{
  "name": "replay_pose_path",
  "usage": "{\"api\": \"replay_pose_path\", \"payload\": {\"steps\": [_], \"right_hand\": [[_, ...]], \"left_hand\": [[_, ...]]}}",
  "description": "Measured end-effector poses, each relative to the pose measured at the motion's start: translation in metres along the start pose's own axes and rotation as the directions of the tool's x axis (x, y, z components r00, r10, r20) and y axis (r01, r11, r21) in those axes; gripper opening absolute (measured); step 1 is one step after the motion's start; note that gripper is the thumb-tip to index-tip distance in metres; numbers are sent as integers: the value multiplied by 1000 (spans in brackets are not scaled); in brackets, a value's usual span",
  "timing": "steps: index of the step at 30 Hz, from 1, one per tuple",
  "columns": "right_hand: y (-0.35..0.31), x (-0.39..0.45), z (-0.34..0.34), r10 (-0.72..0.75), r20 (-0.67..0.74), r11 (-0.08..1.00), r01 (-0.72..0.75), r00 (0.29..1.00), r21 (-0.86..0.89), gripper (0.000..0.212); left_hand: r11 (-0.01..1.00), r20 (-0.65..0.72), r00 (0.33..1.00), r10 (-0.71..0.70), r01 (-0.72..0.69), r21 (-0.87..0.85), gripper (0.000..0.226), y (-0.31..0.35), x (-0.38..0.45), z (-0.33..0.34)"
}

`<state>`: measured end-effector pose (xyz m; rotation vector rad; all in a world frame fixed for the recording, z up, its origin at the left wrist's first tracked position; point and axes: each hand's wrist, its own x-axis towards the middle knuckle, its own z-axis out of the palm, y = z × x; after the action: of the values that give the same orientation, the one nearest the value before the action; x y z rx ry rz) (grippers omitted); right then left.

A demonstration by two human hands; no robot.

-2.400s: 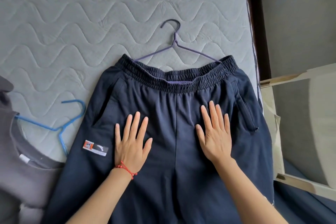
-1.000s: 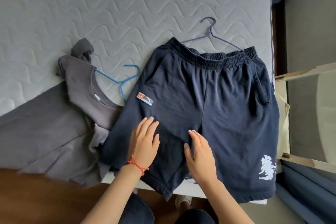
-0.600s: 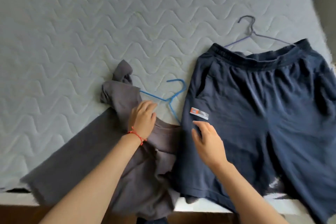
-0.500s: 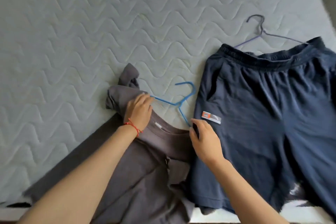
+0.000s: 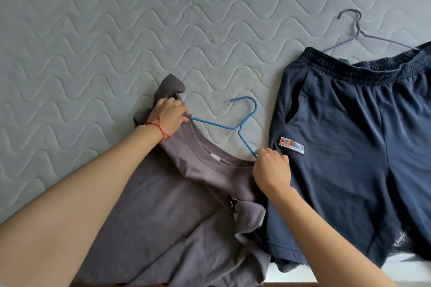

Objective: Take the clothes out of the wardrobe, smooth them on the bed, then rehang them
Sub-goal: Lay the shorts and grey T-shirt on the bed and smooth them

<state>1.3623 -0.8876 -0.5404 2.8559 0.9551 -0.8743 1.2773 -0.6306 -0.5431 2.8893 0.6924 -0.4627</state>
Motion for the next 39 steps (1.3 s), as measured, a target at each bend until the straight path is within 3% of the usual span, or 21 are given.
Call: {"api": "replay_pose_path", "payload": {"steps": [4,7,10,15,18,23,31,34,39], "right_hand": [[0,-10,-6,-116,-39,992,118,992,38,26],[-9,-22,-15,-162,-66,959,173,985,226,25],[-19,-37,-27,-142,-12,885,132,990,447,22],[-45,-63,-55,-241,-17,802,209,970,559,33],[-68,-74,-80,-292,-78,759,281,953,587,17],[-118,-104,-133,-369,-259,659,448,893,604,15],[-179,-174,-206,-364,-565,598,651,741,468,14],[-196,-213,-230,-322,-670,616,685,669,389,16],[-214,-290,-263,-191,-846,637,719,498,279,14]], "left_hand": [[990,-275,956,100,-122,-65,13,-21,-41,-18],[992,-322,943,79,-106,-66,24,-29,-79,-36],[991,-365,931,-10,-40,-129,28,-39,-118,-57],[989,-456,884,-105,47,-137,29,-59,-181,-99],[980,-551,812,-192,134,-146,27,-74,-219,-130],[948,-679,662,-318,243,-207,25,-102,-278,-183],[924,-775,504,-382,197,-328,35,-133,-346,-244],[934,-821,448,-354,129,-332,25,-141,-370,-267],[950,-903,308,-301,9,-313,23,-137,-418,-310]]}}
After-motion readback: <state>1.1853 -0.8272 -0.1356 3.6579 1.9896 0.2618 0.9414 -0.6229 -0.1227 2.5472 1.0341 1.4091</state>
